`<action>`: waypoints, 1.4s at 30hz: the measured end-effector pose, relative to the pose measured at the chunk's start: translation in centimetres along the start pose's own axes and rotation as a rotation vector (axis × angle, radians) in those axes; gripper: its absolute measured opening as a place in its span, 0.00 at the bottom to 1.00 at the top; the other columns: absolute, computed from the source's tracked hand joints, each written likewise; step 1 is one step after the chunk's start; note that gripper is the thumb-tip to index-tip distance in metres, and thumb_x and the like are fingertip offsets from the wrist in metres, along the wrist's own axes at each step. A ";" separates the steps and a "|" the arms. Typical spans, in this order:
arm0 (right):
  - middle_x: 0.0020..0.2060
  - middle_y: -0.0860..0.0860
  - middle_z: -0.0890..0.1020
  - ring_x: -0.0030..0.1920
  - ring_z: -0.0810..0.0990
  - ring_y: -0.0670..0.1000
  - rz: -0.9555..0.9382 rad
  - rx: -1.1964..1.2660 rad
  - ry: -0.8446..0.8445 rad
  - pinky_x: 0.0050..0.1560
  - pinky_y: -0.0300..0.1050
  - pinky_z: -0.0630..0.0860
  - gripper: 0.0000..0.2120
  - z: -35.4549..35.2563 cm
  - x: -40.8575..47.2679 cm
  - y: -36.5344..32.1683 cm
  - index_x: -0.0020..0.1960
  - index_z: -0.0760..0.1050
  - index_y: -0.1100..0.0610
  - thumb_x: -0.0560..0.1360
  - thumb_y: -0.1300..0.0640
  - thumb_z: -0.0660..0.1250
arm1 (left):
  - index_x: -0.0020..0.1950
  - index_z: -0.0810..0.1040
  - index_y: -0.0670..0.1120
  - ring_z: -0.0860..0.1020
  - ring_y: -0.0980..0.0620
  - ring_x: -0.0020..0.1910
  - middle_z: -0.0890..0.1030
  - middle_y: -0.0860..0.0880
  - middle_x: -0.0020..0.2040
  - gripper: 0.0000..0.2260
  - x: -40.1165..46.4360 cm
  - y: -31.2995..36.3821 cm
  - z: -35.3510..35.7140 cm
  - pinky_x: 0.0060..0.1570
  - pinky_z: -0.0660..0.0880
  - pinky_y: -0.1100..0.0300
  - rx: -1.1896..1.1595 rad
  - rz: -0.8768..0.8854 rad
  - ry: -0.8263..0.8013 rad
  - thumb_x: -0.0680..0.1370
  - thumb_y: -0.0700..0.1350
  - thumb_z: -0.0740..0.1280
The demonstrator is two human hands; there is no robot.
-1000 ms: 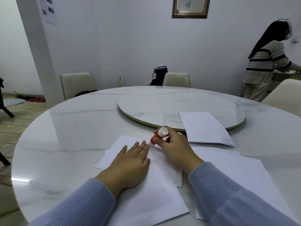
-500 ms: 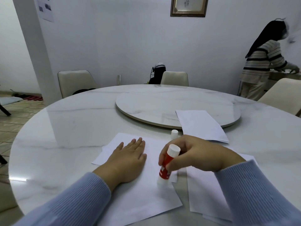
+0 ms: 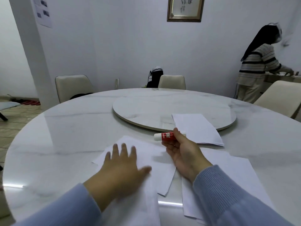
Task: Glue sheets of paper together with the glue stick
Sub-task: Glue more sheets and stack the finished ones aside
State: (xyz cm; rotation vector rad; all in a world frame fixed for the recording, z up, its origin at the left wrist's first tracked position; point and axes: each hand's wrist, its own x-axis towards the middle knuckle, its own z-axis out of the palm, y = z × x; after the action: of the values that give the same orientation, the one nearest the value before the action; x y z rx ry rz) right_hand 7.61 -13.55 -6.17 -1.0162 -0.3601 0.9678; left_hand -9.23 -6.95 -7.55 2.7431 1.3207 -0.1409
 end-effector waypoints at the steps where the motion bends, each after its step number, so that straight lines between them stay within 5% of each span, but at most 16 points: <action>1: 0.41 0.56 0.81 0.42 0.80 0.52 -0.002 -0.004 0.008 0.47 0.42 0.75 0.14 -0.1 0.2 0.1 0.56 0.74 0.61 0.77 0.52 0.64 | 0.76 0.37 0.50 0.36 0.45 0.76 0.36 0.47 0.78 0.36 -0.7 0.3 0.3 0.73 0.39 0.45 -0.002 0.032 -0.059 0.76 0.67 0.46; 9: 0.42 0.57 0.80 0.42 0.79 0.52 -0.032 0.011 0.021 0.46 0.41 0.75 0.14 0.1 0.5 -0.1 0.54 0.74 0.62 0.78 0.50 0.63 | 0.74 0.44 0.65 0.35 0.60 0.73 0.37 0.63 0.75 0.34 -1.8 -1.8 -3.4 0.72 0.37 0.54 -0.086 0.414 -0.337 0.76 0.57 0.63; 13: 0.43 0.58 0.80 0.44 0.79 0.52 -0.036 0.011 0.010 0.45 0.40 0.75 0.16 0.1 0.4 0.0 0.56 0.74 0.62 0.78 0.50 0.62 | 0.77 0.40 0.55 0.36 0.53 0.76 0.37 0.51 0.78 0.29 -1.7 -0.2 -1.3 0.74 0.38 0.52 -0.119 0.215 -0.043 0.80 0.59 0.50; 16: 0.44 0.57 0.80 0.44 0.79 0.52 -0.049 -0.015 -0.004 0.44 0.40 0.75 0.14 0.1 0.4 0.0 0.53 0.74 0.61 0.78 0.50 0.63 | 0.76 0.37 0.56 0.35 0.52 0.75 0.35 0.51 0.77 0.31 -1.7 0.1 -0.4 0.74 0.38 0.51 -0.034 0.249 -0.104 0.78 0.64 0.47; 20: 0.43 0.56 0.80 0.43 0.79 0.51 -0.076 -0.070 -0.016 0.44 0.40 0.74 0.12 0.2 0.4 0.0 0.50 0.75 0.59 0.78 0.50 0.63 | 0.75 0.47 0.64 0.41 0.59 0.75 0.42 0.62 0.77 0.31 -0.7 -2.4 -3.2 0.73 0.41 0.54 -0.076 0.306 -0.256 0.77 0.58 0.61; 26: 0.44 0.51 0.85 0.43 0.82 0.47 -0.329 -0.481 -0.075 0.43 0.38 0.73 0.08 0.6 -0.3 0.8 0.48 0.77 0.53 0.76 0.49 0.66 | 0.77 0.44 0.53 0.39 0.56 0.76 0.42 0.55 0.78 0.28 -0.4 0.6 0.2 0.74 0.37 0.52 -0.169 0.184 0.088 0.80 0.59 0.48; 32: 0.42 0.46 0.86 0.46 0.82 0.44 -0.460 -0.753 -0.214 0.51 0.39 0.75 0.02 0.8 -0.3 1.7 0.47 0.77 0.49 0.75 0.54 0.68 | 0.77 0.43 0.52 0.41 0.56 0.76 0.42 0.55 0.78 0.24 -0.1 0.5 0.9 0.73 0.39 0.54 -0.115 0.173 0.075 0.81 0.52 0.44; 36: 0.39 0.46 0.85 0.42 0.81 0.42 -0.503 -0.870 -0.207 0.43 0.31 0.73 0.03 1.0 -0.5 1.6 0.43 0.77 0.50 0.74 0.56 0.68 | 0.77 0.42 0.52 0.41 0.56 0.76 0.41 0.55 0.78 0.24 -0.2 0.5 0.7 0.74 0.39 0.54 -0.115 0.170 0.073 0.82 0.50 0.44; 42: 0.30 0.42 0.76 0.32 0.73 0.41 -0.463 -1.024 -0.286 0.40 0.43 0.71 0.10 0.4 -1.9 -0.2 0.36 0.75 0.50 0.73 0.47 0.68 | 0.77 0.42 0.52 0.41 0.56 0.76 0.41 0.55 0.78 0.24 -0.3 0.3 0.7 0.74 0.39 0.53 -0.115 0.183 0.064 0.81 0.50 0.43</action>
State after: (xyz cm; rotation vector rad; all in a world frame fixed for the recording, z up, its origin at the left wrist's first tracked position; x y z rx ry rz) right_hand 6.39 -14.86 -5.47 -1.6016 -1.3556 0.4639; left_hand -9.17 -7.47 -8.19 2.7721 1.0481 0.0356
